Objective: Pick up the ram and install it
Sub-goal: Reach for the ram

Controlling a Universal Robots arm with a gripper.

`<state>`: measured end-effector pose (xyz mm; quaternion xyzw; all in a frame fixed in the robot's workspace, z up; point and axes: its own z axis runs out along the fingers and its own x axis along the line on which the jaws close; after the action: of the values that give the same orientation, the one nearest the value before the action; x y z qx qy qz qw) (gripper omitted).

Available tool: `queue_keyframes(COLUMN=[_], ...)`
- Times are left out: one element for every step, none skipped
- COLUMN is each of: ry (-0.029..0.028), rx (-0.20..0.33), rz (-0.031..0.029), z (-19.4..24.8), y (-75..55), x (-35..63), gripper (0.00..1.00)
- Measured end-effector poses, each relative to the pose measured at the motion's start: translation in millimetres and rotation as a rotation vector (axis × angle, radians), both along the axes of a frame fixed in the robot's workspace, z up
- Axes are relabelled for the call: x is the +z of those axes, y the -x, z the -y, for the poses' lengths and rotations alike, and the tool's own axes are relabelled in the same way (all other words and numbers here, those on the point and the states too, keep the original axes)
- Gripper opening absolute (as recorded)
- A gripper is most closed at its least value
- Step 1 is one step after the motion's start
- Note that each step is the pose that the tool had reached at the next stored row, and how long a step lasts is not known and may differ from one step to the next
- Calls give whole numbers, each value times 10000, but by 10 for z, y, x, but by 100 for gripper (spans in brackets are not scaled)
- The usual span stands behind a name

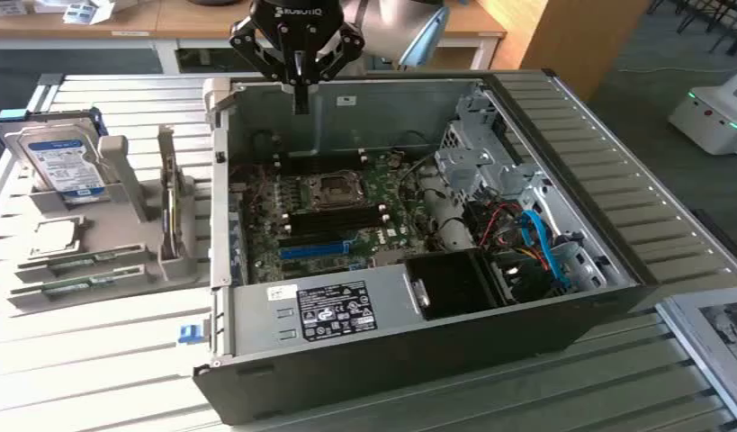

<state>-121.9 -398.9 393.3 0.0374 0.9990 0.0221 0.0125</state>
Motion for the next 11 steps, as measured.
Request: queue_keyframes(ry=[0, 0, 0, 0, -1, 0, 0, 0, 0, 0, 0], rx=[0, 0, 0, 0, 0, 0, 0, 0, 0, 0, 0], rz=[0, 0, 0, 0, 0, 0, 0, 0, 0, 0, 0], z=[0, 0, 0, 0, 0, 0, 0, 0, 0, 0, 0], y=[0, 0, 0, 0, 0, 0, 0, 0, 0, 0, 0], x=[0, 0, 0, 0, 0, 0, 0, 0, 0, 0, 0], gripper=[10, 10, 10, 10, 10, 10, 10, 10, 10, 10, 10])
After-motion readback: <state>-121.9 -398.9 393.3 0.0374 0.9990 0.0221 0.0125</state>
